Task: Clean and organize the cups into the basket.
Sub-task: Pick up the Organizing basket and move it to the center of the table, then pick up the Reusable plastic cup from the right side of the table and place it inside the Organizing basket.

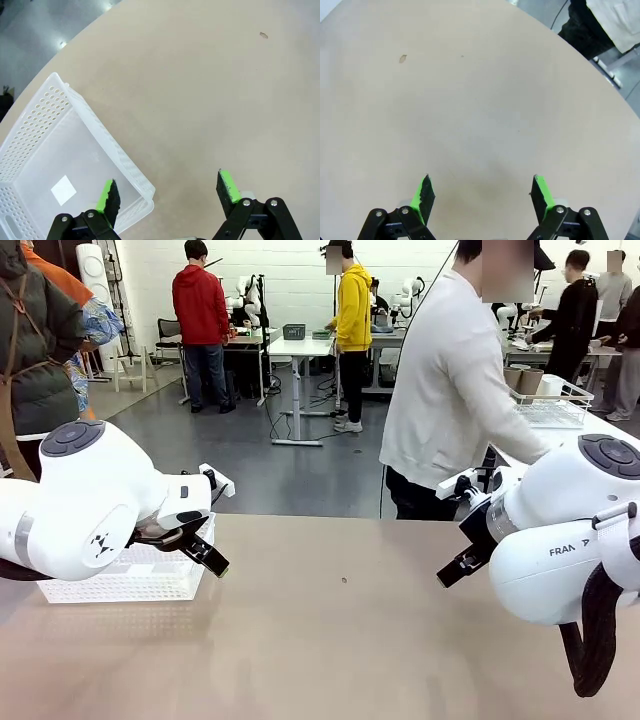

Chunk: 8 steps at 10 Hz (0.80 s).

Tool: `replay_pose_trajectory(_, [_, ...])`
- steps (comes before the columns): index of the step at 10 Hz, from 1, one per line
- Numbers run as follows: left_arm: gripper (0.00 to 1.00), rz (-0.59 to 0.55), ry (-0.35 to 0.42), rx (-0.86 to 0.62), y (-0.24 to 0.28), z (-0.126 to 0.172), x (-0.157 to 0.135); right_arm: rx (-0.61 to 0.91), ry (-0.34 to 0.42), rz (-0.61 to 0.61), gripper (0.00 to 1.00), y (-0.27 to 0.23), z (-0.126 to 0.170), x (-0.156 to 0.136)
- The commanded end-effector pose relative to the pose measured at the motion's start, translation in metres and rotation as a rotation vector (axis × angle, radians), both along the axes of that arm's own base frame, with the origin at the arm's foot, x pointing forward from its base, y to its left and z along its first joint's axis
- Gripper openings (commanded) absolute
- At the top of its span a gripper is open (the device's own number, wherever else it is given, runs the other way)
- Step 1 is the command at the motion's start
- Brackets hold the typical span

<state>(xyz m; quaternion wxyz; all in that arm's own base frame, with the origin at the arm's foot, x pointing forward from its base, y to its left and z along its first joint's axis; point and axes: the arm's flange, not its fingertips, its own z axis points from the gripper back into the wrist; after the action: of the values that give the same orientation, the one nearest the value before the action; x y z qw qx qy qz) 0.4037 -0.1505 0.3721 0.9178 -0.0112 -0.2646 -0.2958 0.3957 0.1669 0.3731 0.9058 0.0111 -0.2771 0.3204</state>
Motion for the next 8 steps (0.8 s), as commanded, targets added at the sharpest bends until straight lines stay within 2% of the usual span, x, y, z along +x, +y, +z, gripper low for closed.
replay_pose_trajectory(1, [1.00,0.000,0.000,0.000,0.000,0.000,0.000,0.000,0.000,0.000,1.00,0.000,0.000,0.000])
replay_pose_trajectory(4, [1.00,0.000,0.000,0.000,0.000,0.000,0.000,0.000,0.000,0.000,1.00,0.000,0.000,0.000])
replay_pose_trajectory(5, [1.00,-0.038,0.017,0.038,0.001,0.027,-0.019,-0.061,-0.122,0.035,1.00,0.003,0.032,-0.038])
replay_pose_trajectory(6, [1.00,-0.046,0.037,0.071,0.005,0.055,-0.038,-0.067,-0.154,0.028,1.00,0.001,0.050,-0.058])
replay_pose_trajectory(8, [1.00,-0.113,0.111,0.113,0.006,0.106,-0.083,-0.061,-0.143,0.006,1.00,-0.009,0.094,-0.115])
